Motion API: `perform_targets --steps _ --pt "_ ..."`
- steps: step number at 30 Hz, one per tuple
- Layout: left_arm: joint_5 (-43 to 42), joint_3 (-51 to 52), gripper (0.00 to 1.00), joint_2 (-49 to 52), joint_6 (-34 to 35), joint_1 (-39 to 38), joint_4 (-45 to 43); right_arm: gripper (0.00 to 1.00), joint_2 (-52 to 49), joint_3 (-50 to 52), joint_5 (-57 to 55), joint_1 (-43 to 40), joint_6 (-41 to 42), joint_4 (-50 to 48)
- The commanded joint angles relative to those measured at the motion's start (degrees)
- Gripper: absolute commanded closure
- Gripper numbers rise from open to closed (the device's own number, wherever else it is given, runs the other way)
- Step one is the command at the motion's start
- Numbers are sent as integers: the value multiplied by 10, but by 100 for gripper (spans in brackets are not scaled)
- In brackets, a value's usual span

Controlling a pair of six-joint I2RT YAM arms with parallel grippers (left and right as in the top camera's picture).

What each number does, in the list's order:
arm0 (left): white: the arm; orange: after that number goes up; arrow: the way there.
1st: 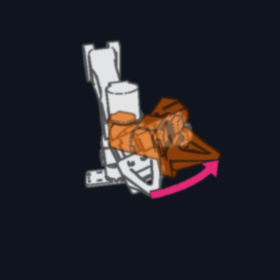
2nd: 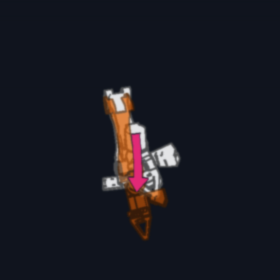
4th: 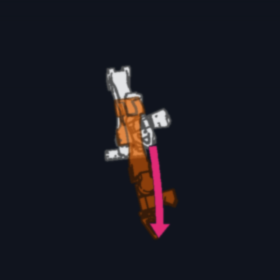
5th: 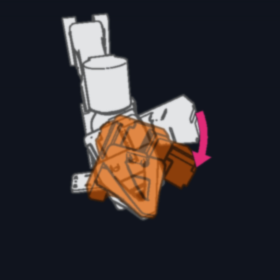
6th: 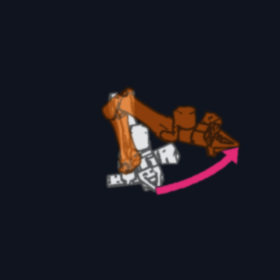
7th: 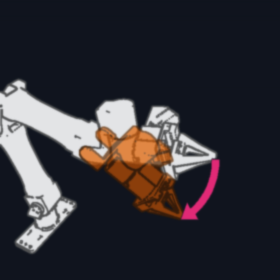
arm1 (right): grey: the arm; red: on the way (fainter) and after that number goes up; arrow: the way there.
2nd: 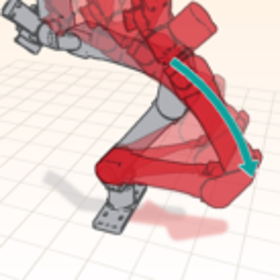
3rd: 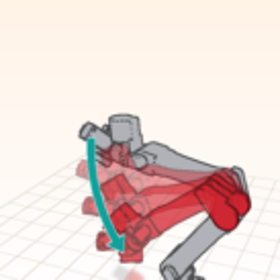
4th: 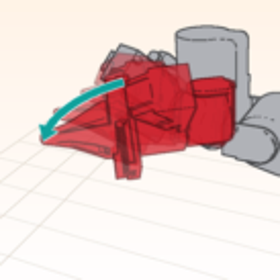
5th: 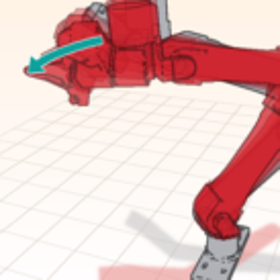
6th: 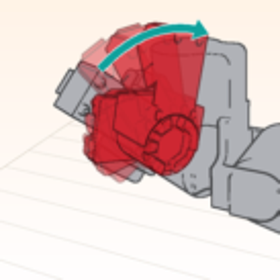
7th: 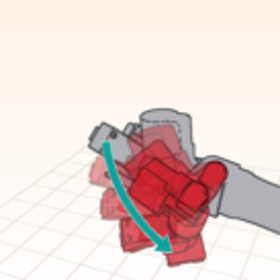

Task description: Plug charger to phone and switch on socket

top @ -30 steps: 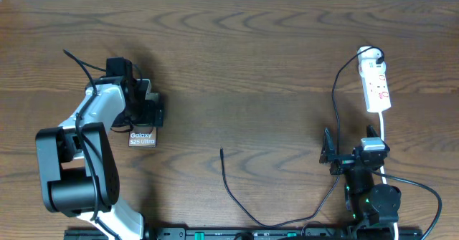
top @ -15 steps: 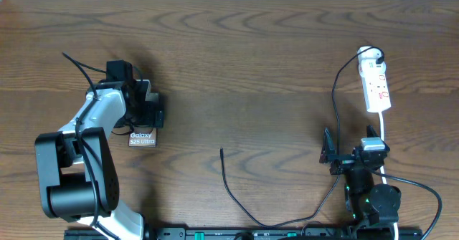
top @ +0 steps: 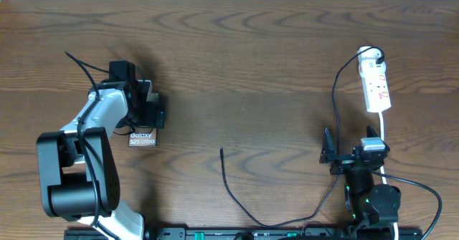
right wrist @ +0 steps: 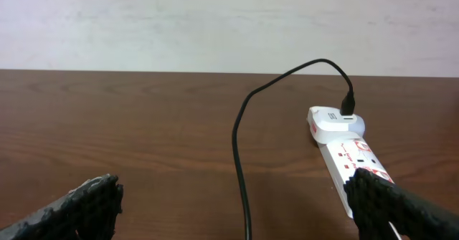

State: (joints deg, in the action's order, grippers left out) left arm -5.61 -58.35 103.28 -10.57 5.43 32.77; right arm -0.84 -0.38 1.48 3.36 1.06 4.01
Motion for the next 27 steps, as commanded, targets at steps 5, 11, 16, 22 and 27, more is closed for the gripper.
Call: perform_targets --steps 5,11,16,22,27 --pt "-23 28 2 35 -3 -2 1 1 5 1 0 0 2 2" --pt "-22 28 2 35 -3 -2 1 1 5 1 0 0 2 2" --pt "1 28 2 35 5 -2 3 1 5 1 0 0 2 2" --pt "1 28 2 35 6 -2 3 1 5 1 0 0 2 2" --pt "10 28 2 35 10 -2 5 1 5 1 0 0 2 2"
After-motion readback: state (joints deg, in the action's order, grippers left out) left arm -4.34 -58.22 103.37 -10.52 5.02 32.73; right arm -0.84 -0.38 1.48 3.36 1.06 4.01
